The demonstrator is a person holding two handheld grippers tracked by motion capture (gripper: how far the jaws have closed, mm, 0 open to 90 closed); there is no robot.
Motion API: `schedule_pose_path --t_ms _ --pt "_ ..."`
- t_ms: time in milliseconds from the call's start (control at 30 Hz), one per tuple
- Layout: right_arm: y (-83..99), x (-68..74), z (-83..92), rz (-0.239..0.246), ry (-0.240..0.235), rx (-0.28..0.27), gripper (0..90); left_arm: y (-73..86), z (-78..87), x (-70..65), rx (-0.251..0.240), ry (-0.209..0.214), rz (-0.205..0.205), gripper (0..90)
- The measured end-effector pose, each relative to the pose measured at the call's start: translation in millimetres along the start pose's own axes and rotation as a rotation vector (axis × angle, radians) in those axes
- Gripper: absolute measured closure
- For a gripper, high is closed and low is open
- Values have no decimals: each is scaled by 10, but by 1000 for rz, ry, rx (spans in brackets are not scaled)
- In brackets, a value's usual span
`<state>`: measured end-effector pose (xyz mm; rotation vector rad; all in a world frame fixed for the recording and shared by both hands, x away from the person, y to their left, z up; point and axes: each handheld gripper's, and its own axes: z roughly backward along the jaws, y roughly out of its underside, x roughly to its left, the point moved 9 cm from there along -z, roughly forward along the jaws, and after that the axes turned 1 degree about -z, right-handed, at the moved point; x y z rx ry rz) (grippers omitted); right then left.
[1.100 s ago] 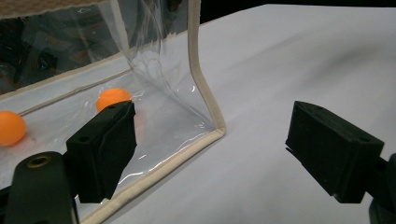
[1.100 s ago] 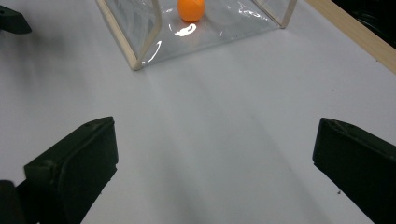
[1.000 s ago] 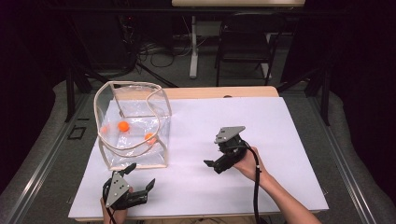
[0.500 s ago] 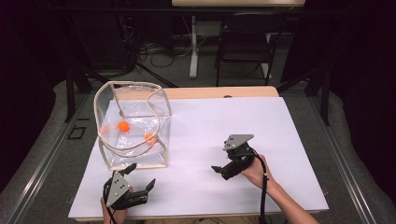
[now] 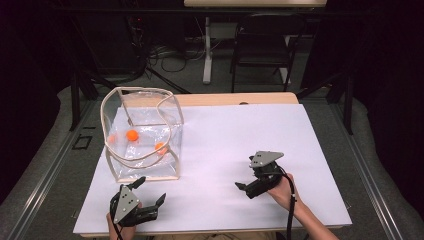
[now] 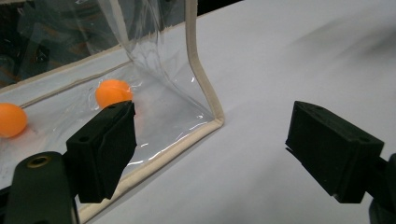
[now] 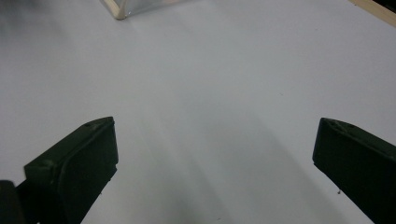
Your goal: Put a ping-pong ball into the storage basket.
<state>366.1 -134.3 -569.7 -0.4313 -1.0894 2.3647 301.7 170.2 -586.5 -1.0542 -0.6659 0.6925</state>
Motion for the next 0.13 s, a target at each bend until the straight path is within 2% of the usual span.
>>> schedule_pose_path --t_ms 133 --pt "37 -10 21 -12 -4 -26 0 17 -22 -9 21 5 -3 157"
